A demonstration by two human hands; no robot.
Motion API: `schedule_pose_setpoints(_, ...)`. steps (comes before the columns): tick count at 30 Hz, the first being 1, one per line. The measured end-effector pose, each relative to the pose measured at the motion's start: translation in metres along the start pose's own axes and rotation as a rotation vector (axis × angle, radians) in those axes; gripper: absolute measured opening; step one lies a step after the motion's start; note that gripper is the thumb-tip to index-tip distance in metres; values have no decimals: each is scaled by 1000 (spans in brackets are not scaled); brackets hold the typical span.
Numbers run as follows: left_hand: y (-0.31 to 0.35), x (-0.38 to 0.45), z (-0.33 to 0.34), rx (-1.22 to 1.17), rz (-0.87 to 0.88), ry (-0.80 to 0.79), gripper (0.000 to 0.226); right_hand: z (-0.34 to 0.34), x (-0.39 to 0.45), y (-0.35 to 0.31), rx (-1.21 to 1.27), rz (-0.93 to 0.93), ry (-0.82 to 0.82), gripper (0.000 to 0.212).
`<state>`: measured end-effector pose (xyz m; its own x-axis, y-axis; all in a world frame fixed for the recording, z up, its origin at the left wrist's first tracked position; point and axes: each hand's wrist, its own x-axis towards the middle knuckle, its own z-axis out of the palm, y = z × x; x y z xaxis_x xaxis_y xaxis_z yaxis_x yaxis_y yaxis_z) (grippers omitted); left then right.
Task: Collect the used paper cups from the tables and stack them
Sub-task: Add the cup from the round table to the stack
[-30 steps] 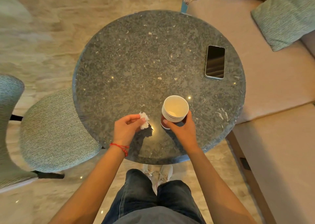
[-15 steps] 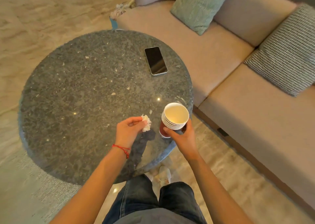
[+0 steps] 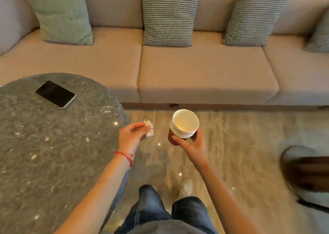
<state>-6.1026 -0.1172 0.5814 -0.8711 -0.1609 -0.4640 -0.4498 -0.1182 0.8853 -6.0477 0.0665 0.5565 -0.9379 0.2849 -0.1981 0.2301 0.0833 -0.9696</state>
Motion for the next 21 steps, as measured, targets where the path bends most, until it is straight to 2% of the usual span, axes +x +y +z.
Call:
schedule_pose_setpoints(15,-56,-87,308,334,46,-642,14,-279,-65,41,84,-12,685,62)
schedule_pose_setpoints(21,-78,-137,404,412,38,-846,15,-361,-94,55,97,22,934,63)
